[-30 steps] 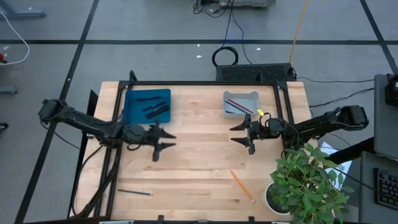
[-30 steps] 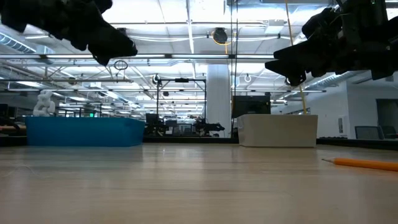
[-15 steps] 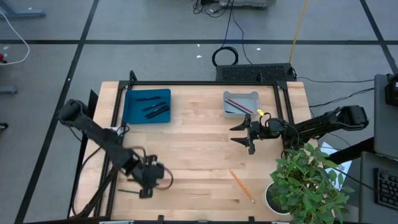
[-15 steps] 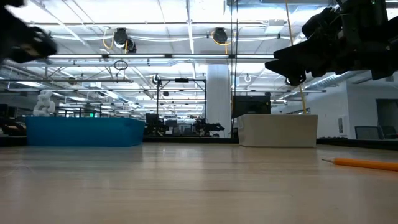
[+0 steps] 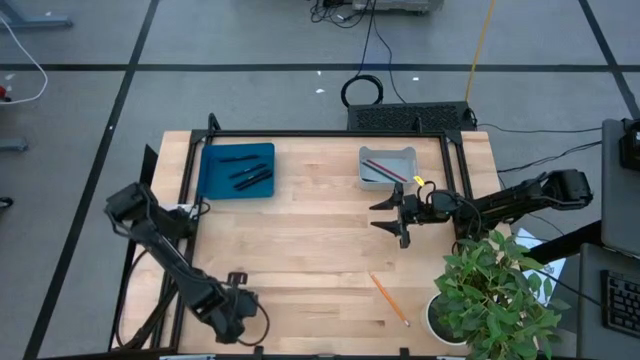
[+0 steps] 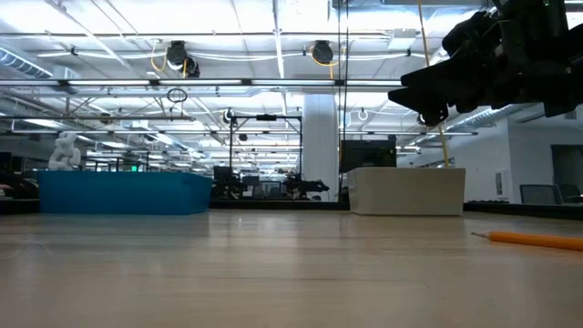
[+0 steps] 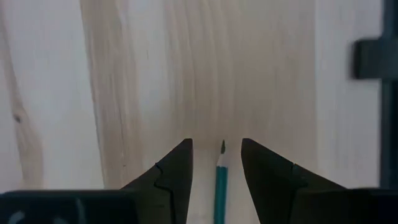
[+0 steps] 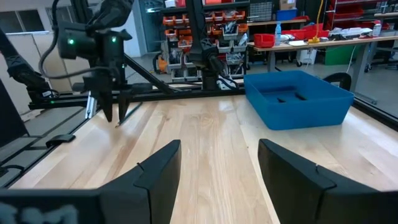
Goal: Sort pens & pencils
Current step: Put the green pencil into the gray bin
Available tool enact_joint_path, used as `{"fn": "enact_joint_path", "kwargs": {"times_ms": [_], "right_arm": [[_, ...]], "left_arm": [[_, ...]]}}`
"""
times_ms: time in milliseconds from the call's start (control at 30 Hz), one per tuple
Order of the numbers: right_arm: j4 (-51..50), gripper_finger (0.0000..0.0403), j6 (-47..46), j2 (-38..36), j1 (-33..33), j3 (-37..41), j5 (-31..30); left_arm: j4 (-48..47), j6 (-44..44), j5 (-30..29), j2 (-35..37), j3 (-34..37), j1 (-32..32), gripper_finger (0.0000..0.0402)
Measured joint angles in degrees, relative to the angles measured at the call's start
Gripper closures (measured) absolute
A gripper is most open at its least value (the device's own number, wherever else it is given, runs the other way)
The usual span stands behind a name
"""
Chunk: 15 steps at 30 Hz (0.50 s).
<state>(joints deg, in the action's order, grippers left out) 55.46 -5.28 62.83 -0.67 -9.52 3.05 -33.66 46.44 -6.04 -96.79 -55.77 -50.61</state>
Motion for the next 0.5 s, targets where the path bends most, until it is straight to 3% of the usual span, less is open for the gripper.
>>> {"fn": "enact_joint_path", "kwargs": {"times_ms": [500], "right_arm": [[0.0,0.02,0.0,0.0,0.0,0.0,0.0]], "left_arm": [[-0.77,0.17,1.48,-4.52,-1.35,-1.23,0.0261]]}}
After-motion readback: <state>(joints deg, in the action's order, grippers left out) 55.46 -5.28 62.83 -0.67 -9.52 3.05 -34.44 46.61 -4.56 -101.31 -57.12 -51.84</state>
